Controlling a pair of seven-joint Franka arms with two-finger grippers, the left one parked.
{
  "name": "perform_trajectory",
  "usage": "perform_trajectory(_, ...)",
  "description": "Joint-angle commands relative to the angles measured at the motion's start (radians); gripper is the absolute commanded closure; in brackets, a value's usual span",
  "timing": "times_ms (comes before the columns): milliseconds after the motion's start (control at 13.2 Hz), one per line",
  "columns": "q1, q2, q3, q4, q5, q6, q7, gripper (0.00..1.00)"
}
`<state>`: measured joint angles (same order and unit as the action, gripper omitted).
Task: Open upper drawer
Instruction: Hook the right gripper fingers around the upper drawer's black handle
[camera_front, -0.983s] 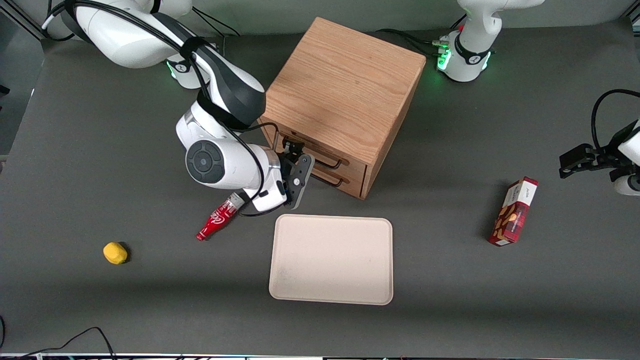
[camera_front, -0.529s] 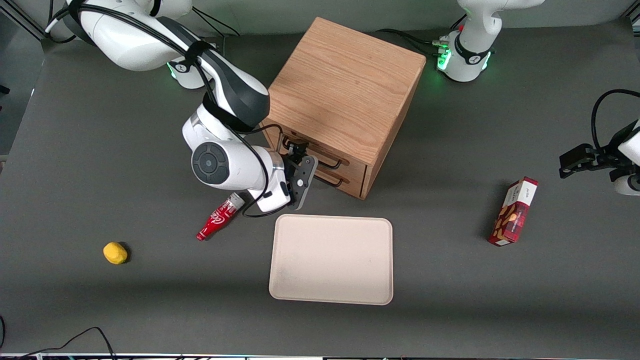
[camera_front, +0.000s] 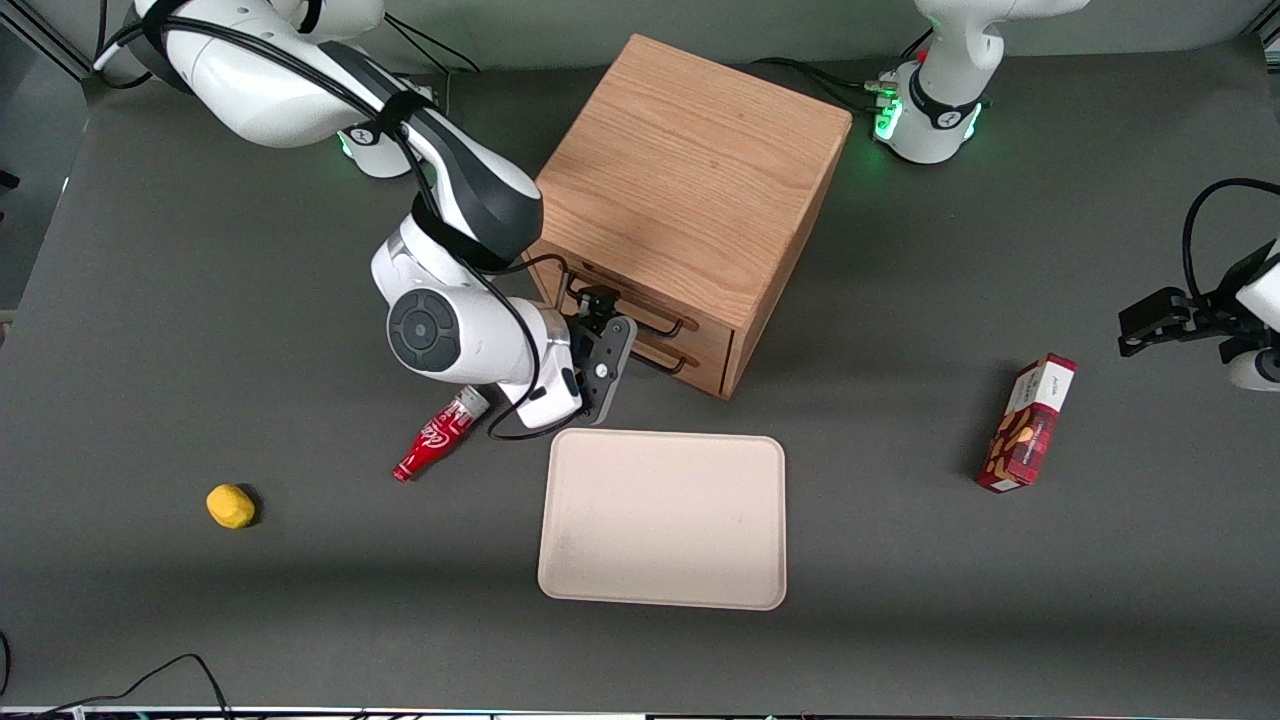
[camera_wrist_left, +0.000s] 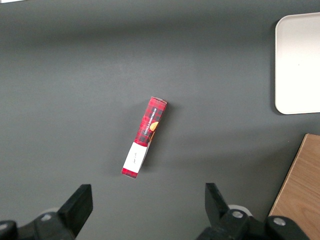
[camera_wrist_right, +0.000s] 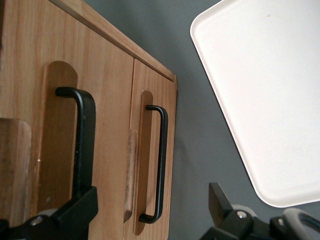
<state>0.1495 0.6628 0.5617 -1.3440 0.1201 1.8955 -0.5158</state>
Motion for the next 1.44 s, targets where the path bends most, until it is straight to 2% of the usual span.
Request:
perform_trajectory(0, -0.005, 0.0, 0.006, 0.029, 0.018, -0.056, -0.026, 0.0)
perform_trajectory(76, -0.007, 0.0, 0.007, 0.04, 0.019, -0.067, -0.024, 0.0)
perform_trajectory(227, -0.008, 0.0, 0.009, 0.074, 0.067, -0.119, -0.026, 0.0)
perform_trajectory(529, -0.005, -0.005, 0.012, 0.069, 0.075, -0.127, -0.016, 0.0)
perform_trajectory(908, 0.008, -0.002, 0.012, -0.001, 0.069, -0.024, -0.018, 0.0)
perform_trajectory(1210, 0.001, 0.009, -0.003, 0.0, 0.047, -0.01, -0.039, 0.0)
perform_trajectory(1361, -0.013, 0.026, -0.006, 0.011, -0.012, -0.01, -0.056, 0.0)
